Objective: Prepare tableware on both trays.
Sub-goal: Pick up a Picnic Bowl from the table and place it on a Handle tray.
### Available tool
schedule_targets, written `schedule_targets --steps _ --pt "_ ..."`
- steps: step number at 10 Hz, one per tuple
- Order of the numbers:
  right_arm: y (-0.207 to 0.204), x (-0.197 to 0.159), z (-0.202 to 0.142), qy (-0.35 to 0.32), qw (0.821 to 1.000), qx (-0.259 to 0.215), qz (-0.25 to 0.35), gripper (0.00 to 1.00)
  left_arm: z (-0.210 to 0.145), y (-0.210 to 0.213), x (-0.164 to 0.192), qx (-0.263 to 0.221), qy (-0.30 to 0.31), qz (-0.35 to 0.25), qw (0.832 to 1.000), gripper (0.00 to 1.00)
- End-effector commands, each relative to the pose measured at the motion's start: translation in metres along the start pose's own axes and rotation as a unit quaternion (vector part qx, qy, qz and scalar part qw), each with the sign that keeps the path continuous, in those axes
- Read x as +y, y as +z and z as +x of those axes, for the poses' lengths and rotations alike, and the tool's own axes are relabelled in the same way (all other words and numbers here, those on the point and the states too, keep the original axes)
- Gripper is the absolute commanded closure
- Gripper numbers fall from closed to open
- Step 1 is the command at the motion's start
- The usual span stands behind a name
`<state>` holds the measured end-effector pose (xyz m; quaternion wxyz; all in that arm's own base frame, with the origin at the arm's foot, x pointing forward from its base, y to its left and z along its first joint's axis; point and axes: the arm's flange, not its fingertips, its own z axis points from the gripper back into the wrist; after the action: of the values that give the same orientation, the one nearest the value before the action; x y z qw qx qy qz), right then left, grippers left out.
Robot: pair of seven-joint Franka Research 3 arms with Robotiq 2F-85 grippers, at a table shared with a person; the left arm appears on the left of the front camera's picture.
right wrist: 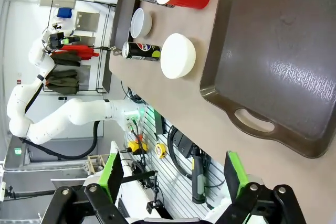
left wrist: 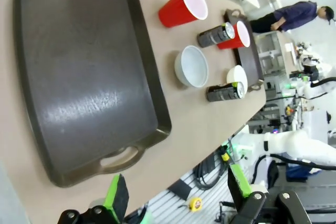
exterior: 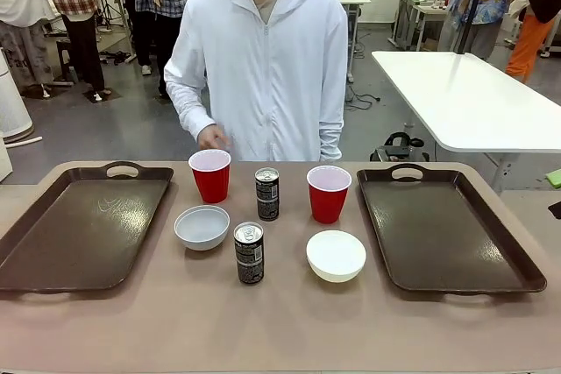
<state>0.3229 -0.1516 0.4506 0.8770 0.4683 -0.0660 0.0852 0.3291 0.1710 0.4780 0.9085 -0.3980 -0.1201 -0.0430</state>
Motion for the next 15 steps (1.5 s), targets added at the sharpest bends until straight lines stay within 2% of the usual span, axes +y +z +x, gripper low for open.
schedule_targets --steps 1,10,13,15 --pt "0.000 -0.001 0.000 0.001 1.000 -0.001 0.005 0.00 -0.001 0.003 0.002 -0.002 0.001 -0.003 1.000 0.00" --pt "0.000 0.000 0.000 0.000 1.000 0.000 0.000 0.00 -0.001 0.003 0.002 -0.002 0.001 -0.003 1.000 0.00" --pt "-0.050 0.080 0.051 -0.034 0.990 0.098 -0.094 0.00 -0.001 0.003 0.002 -0.002 0.001 -0.003 1.000 0.00" --pt "-0.095 0.127 0.087 -0.072 0.974 0.108 -0.185 0.00 -0.001 0.003 0.002 -0.002 0.001 -0.003 1.000 0.00"
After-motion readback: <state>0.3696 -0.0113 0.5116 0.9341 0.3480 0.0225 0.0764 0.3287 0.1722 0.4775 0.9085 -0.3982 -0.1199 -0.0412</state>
